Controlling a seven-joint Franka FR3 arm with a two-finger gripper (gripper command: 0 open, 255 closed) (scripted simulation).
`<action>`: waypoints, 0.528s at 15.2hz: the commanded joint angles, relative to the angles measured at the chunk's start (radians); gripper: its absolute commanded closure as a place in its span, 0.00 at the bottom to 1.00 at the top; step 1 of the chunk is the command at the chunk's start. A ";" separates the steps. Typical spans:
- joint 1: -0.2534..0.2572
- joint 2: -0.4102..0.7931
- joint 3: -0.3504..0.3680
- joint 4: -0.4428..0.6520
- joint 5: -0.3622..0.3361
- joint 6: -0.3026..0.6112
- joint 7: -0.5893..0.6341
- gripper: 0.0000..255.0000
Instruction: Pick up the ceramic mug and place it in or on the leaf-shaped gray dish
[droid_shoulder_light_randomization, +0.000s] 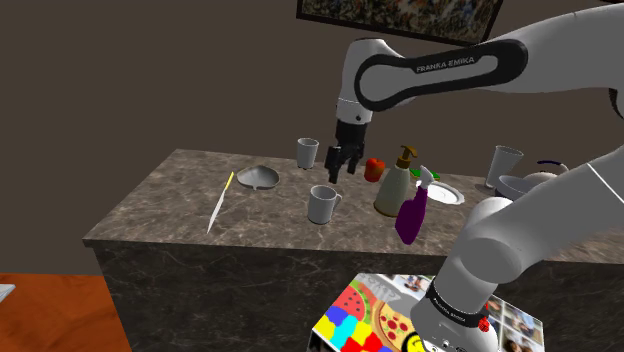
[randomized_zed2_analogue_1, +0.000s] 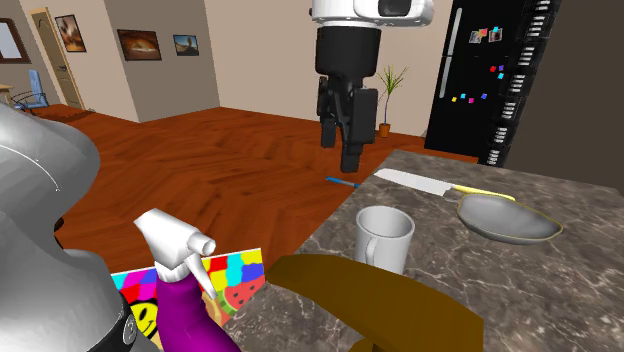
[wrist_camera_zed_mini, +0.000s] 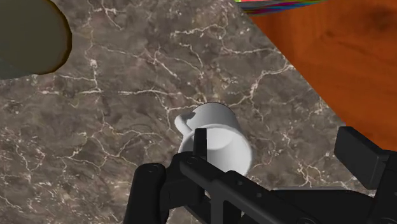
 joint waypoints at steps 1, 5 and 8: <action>-0.005 0.064 0.024 -0.006 -0.009 0.079 0.035 0.00; -0.023 0.201 0.062 0.000 -0.046 0.222 0.106 0.00; -0.038 0.304 0.085 0.018 -0.086 0.311 0.163 0.00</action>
